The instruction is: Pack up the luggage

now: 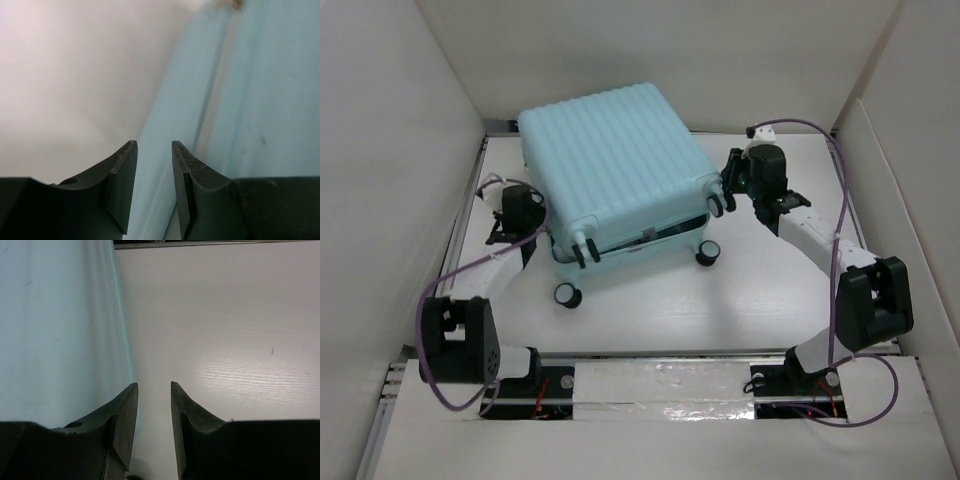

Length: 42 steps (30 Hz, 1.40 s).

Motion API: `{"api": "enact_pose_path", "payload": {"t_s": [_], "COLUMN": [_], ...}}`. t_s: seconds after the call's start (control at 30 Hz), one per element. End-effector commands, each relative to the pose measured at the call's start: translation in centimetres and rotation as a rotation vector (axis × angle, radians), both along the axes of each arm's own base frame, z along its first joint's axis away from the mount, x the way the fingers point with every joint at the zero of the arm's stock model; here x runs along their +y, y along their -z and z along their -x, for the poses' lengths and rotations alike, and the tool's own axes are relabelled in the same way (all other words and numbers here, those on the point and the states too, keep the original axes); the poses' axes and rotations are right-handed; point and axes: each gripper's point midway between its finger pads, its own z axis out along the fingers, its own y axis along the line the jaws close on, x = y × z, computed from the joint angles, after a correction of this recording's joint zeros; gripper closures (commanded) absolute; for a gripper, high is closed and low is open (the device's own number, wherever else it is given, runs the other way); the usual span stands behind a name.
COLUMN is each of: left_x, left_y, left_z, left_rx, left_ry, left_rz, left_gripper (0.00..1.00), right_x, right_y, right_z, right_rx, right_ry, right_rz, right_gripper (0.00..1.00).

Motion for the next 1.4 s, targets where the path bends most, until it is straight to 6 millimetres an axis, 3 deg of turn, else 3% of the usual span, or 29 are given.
{"api": "enact_pose_path", "payload": {"t_s": [0.0,0.07,0.1,0.2,0.27,0.3,0.37,0.43,0.5,0.53,0.57,0.67,0.7,0.77,0.8,0.83,0.87,0.93,0.97,1.03,1.07,1.1,1.13,1.17,1.2,1.23,1.27,1.33,1.37], "left_x": [-10.3,-12.5,-13.2,-15.7,-17.4,-19.6,-21.6,-25.0,-26.9,-28.3,-29.5,-29.2,-27.9,-26.4,-24.9,-24.1,-22.1,-21.0,-20.1,-18.0,-17.1,-15.6,-14.9,-13.9,-13.1,-10.4,-9.3,-7.9,-6.8], "left_y": [-1.2,-0.2,-1.3,0.5,2.2,2.5,2.8,2.6,1.4,1.6,-0.4,-3.2,-5.1,-7.6,-9.9,-11.8,-13.5,-17.4,-19.7,-21.0,-24.0,-22.9,-22.8,-25.4,-23.0,-21.8,-23.5,-18.5,-20.3], "left_z": [3.0,5.1,5.8,8.8,10.5,11.9,13.2,15.4,15.8,17.6,17.6,18.2,17.8,17.6,17.2,16.6,15.1,13.5,12.4,8.5,6.9,3.5,1.8,0.2,-2.8,-4.6,-6.1,-9.8,-11.4], "left_rx": [-0.078,-0.082,-0.125,-0.104,-0.087,-0.083,-0.076,-0.084,-0.106,-0.076,-0.108,-0.175,-0.229,-0.296,-0.363,-0.42,-0.466,-0.572,-0.616,-0.631,-0.676,-0.629,-0.608,-0.641,-0.561,-0.508,-0.527,-0.359,-0.372], "left_ry": [0.293,0.345,0.361,0.423,0.453,0.518,0.552,0.633,0.636,0.687,0.694,0.652,0.605,0.589,0.543,0.514,0.463,0.459,0.431,0.401,0.39,0.402,0.405,0.395,0.367,0.3,0.279,0.266,0.264], "left_rz": [0.185,0.208,0.218,0.237,0.281,0.293,0.313,0.297,0.266,0.225,0.224,0.141,0.14,0.102,0.111,0.13,0.093,0.123,0.121,0.092,0.101,0.091,0.093,0.09,0.068,0.044,0.028,-0.022,-0.045], "left_gripper": [0.68,0.68,0.68,0.68,0.68,0.68,0.68,0.68,0.68,0.68,0.68,0.66,0.62,0.46,0.4,0.35,0.33,0.3,0.29,0.28,0.28,0.28,0.28,0.28,0.28,0.28,0.28,0.28,0.29], "right_x": [-0.4,-0.9,-1.7,-3.2,-5.2,-5.9,-8.1,-9.0,-9.1,-9.0,-8.9,-7.5,-7.1,-5.2,-4.6,-5.3,-5.4,-6.1,-6.9,-7.7,-7.8,-8.2,-8.1,-7.9,-7.9,-7.7,-7.6,-7.7,-8.1], "right_y": [0.2,0.6,1.0,0.9,-1.8,-3.0,-5.7,-6.4,-7.7,-8.0,-7.4,-8.6,-8.4,-8.2,-7.5,-7.9,-7.8,-7.1,-6.7,-6.5,-5.0,-4.4,-3.9,-2.7,-2.0,-1.8,-1.2,0.3,0.9], "right_z": [-0.1,-0.5,-0.1,0.8,1.9,2.2,3.5,4.7,6.5,7.2,7.9,10.4,11.6,12.9,13.6,13.9,14.1,13.5,13.0,11.7,10.6,10.0,9.4,8.6,8.2,7.6,7.4,6.8,6.7], "right_rx": [0.011,0.031,0.065,0.057,-0.017,-0.059,-0.127,-0.126,-0.153,-0.159,-0.151,-0.199,-0.2,-0.204,-0.191,-0.215,-0.224,-0.22,-0.21,-0.193,-0.143,-0.117,-0.101,-0.065,-0.048,-0.051,-0.036,-0.02,-0.018], "right_ry": [-0.019,-0.018,0.007,0.043,0.111,0.128,0.18,0.189,0.167,0.157,0.147,0.067,0.033,-0.055,-0.071,-0.034,-0.016,0.044,0.073,0.104,0.116,0.134,0.137,0.139,0.14,0.139,0.138,0.158,0.183], "right_rz": [0.004,0.012,0.032,0.025,0.013,0.012,0.001,-0.003,-0.017,-0.023,-0.026,-0.062,-0.076,-0.111,-0.12,-0.126,-0.137,-0.158,-0.153,-0.147,-0.136,-0.14,-0.141,-0.134,-0.129,-0.138,-0.137,-0.144,-0.141], "right_gripper": [0.59,0.57,0.57,0.58,0.57,0.55,0.43,0.3,0.23,0.18,0.15,0.13,0.13,0.34,0.44,0.67,0.77,0.91,0.93,0.93,0.94,0.94,0.94,0.93,0.91,0.89,0.88,0.87,0.86]}}
